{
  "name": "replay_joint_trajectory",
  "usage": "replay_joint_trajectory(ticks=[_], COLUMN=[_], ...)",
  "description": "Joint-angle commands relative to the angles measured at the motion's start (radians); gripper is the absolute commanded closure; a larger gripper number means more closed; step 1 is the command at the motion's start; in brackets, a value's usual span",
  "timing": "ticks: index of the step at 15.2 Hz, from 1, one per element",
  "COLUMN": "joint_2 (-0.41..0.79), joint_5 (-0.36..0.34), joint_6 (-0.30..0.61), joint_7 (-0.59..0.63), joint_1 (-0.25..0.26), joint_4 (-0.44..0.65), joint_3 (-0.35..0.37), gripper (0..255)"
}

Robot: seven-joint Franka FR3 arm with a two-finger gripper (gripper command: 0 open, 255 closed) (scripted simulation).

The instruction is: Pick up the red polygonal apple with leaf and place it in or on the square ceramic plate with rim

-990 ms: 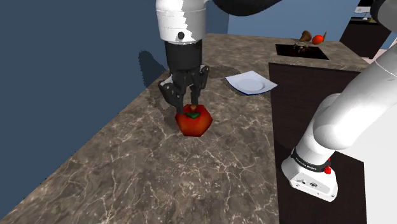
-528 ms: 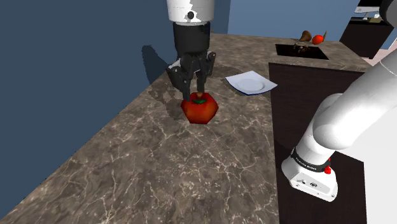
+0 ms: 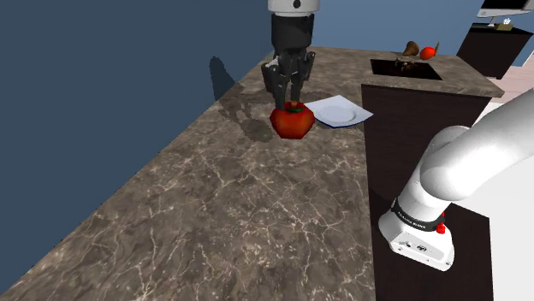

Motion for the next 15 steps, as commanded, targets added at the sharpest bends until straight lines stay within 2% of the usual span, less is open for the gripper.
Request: replay_joint_trajectory(ticks=[1,8,15], joint_2=[-0.033,-0.094,-0.101], joint_5=[-0.007,-0.061,-0.134], joint_6=[-0.011,-0.044,-0.066], joint_7=[-0.058,-0.236,-0.408], joint_1=[-0.008,-0.044,-0.091], joint_4=[-0.028,-0.078,-0.075], joint_3=[-0.048,-0.197,-0.337], gripper=[255,255,255])
